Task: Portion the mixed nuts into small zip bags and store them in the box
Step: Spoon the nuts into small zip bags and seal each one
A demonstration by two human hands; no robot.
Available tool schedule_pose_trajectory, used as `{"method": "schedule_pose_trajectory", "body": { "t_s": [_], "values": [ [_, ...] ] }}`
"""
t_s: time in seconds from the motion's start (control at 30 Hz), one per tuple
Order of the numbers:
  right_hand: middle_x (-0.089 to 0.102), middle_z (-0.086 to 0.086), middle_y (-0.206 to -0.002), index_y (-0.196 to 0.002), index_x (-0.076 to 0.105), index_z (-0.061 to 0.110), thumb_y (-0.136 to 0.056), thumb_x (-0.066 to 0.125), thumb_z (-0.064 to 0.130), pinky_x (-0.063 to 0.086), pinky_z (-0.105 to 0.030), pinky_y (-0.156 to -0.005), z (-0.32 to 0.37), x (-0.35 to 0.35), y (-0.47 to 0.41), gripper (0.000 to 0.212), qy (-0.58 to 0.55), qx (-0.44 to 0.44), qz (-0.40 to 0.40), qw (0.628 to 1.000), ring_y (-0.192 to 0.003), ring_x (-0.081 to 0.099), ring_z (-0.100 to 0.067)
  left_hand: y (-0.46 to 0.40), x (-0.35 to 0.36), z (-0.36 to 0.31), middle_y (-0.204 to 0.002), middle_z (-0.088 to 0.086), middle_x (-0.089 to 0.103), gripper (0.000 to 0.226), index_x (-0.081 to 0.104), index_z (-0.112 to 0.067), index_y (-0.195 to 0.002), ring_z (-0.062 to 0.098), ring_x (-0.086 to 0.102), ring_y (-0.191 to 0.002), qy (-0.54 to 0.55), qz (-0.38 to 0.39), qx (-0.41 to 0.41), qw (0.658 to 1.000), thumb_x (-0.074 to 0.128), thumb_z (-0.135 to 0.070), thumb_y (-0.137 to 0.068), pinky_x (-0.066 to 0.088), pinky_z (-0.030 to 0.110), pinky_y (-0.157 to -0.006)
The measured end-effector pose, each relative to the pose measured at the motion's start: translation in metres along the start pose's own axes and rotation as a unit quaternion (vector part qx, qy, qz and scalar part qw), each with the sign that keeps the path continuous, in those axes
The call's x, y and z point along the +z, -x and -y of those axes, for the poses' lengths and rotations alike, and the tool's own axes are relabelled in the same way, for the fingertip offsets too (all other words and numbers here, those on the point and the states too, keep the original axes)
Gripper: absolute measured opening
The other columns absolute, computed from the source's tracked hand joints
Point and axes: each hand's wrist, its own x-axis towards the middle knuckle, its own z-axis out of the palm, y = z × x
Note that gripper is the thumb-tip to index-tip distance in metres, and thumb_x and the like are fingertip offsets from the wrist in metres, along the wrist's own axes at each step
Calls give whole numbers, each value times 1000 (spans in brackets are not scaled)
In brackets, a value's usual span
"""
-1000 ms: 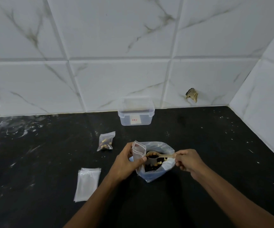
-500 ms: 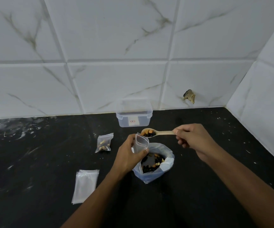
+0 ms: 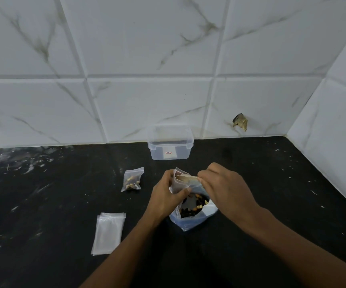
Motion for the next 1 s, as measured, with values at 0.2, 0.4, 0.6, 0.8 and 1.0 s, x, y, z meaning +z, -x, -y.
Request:
{"method": "schedule_pose_trajectory", "body": {
  "t_s": [0.2,0.4,0.6,0.8,1.0],
  "values": [
    [57,0,-77,-84,68,13,-87,64,11,49,-26,-52,-3,-5,-1,5,-49,12,-79,996,-60,54,-12,2,-3,1,-114,-16,64,50,49,-37,-123,-2,60,-107,14,-8,-9,1000,78,-35,-82,48,15,-81],
    [57,9,-77,-95,73,16,-91,63,14,36,-9,-58,-31,-9,-3,11,-102,155,-62,981,-65,52,0,11,-15,7,-113,-19,64,47,49,-44,-117,-5,60,-106,29,-8,-28,999,78,-40,-81,49,18,-83],
    [59,5,-90,-97,68,19,-98,52,20,49,-20,-69,-47,32,8,16,-19,160,97,982,-75,57,-6,16,-18,15,-114,-18,65,43,52,-46,-117,-1,61,-109,45,38,-45,997,77,-35,-83,51,25,-90],
    [55,0,-95,-104,65,18,-98,52,21,48,-25,-74,-46,60,11,14,32,129,195,972,-83,57,-11,17,-15,20,-116,-18,66,51,54,-55,-114,4,62,-112,70,74,-69,992,75,-53,-68,54,42,-97],
    [64,-4,-71,-75,67,13,-95,52,13,52,-28,-65,-44,78,13,25,-89,215,192,953,-65,62,-13,18,-10,20,-118,-18,66,50,54,-57,-114,4,62,-114,72,83,-76,991,75,-52,-69,54,45,-97]
  ]
}}
